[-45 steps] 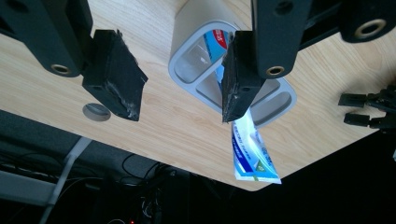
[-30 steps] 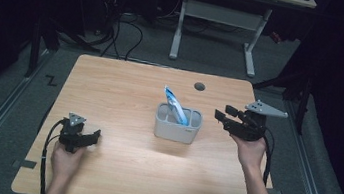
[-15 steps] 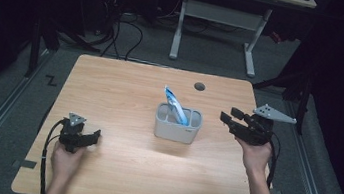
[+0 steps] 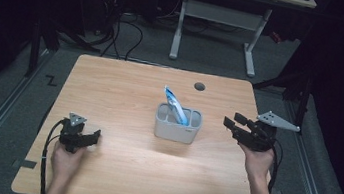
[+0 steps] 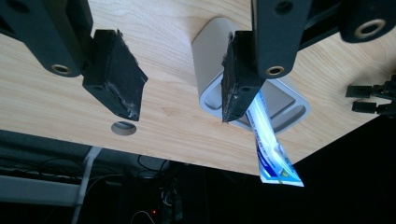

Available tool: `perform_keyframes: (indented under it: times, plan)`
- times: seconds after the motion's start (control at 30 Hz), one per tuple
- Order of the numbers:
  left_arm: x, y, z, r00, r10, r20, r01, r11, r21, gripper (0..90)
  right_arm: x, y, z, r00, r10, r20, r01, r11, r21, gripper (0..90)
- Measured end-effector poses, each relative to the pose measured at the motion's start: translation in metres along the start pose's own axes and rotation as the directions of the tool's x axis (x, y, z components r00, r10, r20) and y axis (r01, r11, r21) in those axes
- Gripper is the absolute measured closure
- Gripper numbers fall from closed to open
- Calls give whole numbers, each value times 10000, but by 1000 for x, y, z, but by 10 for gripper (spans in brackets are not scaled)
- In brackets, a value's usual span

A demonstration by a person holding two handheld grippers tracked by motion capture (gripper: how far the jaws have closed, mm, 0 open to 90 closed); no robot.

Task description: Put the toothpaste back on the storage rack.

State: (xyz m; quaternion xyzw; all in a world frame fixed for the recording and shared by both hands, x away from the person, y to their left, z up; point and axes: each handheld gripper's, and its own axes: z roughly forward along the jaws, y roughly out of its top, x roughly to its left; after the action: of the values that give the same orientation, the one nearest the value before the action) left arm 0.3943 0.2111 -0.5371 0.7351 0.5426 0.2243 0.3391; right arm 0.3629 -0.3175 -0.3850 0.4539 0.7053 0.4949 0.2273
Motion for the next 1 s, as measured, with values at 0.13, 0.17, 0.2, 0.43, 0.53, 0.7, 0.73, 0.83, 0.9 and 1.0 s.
perform_keyframes:
  times: [0.13, 0.17, 0.2, 0.43, 0.53, 0.7, 0.73, 0.83, 0.9, 1.0]
  plan:
    - [0, 0, 0, 10000, 19, -32, -19, 10000, -2, 245, -3, -7, -1, 9998, 175, 20, -175, 9998, -4, 486]
    - [0, 0, 0, 10000, 15, -29, -15, 10000, -2, 245, -3, -9, -1, 9998, 192, 57, -193, 9998, 22, 487]
    - [0, 0, 0, 10000, 12, -29, -12, 10000, -2, 245, -4, -11, -1, 9998, 203, 61, -203, 9998, 25, 487]
    - [0, 0, 0, 10000, -8, -14, 8, 10000, 1, 244, -8, -23, -4, 9989, 457, 137, -457, 9990, -24, 487]
    - [0, 0, 0, 10000, -3, -32, 3, 10000, -7, 244, -9, -28, -4, 9985, 512, 216, -511, 9987, -36, 487]
    - [0, 0, 0, 10000, -5, -18, 5, 10000, 2, 244, -11, -36, -3, 9976, 619, 294, -620, 9981, 17, 489]
    - [0, 0, 0, 10000, -9, -27, 9, 10000, -6, 244, -11, -37, -2, 9975, 616, 347, -619, 9981, 73, 488]
    - [0, 0, 0, 10000, -8, -30, 8, 10000, -7, 244, -12, -40, -1, 9972, 638, 399, -643, 9979, 117, 489]
    - [0, 0, 0, 10000, -1, -24, 1, 10000, 6, 244, -13, -42, -1, 9968, 665, 446, -670, 9977, 108, 489]
    - [0, 0, 0, 10000, -5, -16, 5, 10000, 6, 243, -15, -46, -1, 9961, 722, 513, -728, 9973, 104, 489]
